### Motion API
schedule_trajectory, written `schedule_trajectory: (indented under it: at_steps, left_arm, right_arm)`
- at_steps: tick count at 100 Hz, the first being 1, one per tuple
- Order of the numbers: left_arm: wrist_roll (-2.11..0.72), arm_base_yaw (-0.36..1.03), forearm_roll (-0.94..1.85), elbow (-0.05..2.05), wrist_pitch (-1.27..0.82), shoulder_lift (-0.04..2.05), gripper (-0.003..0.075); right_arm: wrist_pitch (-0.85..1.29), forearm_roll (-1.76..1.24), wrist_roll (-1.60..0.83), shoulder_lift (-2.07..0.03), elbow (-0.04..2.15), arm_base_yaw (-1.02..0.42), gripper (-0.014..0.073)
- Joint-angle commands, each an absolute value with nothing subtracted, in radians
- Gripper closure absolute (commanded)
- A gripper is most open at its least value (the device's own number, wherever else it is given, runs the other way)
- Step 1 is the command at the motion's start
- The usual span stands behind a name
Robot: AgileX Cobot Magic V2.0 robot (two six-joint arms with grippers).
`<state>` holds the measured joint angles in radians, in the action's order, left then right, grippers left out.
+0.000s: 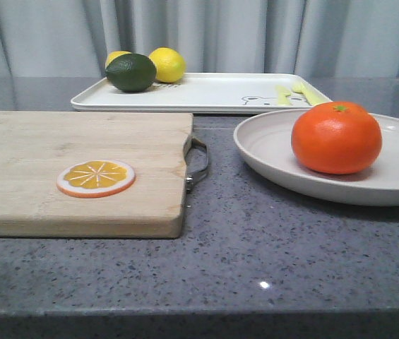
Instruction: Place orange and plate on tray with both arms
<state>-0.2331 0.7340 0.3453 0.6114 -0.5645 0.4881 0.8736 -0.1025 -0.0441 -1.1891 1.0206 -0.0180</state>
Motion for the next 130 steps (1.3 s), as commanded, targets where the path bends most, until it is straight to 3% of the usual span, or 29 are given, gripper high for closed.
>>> schedule_trajectory:
  at_steps: [1, 31, 64, 100, 130]
  left_arm:
    - [-0.235, 0.733, 0.362, 0.637, -0.490, 0.491, 0.0740]
    - [-0.235, 0.733, 0.362, 0.637, -0.490, 0.491, 0.0740]
    - [-0.235, 0.733, 0.362, 0.637, -0.490, 0.491, 0.0740]
    - [-0.235, 0.733, 0.362, 0.637, -0.490, 0.491, 0.0740]
    - [-0.235, 0.733, 0.362, 0.637, -0.490, 0.491, 0.0740]
  right_arm:
    - [0.889, -0.125, -0.059, -1.231, 1.083, -0.048, 0.0200]
    - [0.907, -0.177, -0.040, -1.411, 1.128, -0.106, 0.0200]
    - [0.902, -0.182, -0.039, -1.473, 1.130, -0.106, 0.0208]
    - [0.902, -0.182, -0.036, -1.482, 1.130, -0.106, 0.0530]
    - [0.896, -0.182, -0.010, -1.482, 1.130, -0.106, 0.0648]
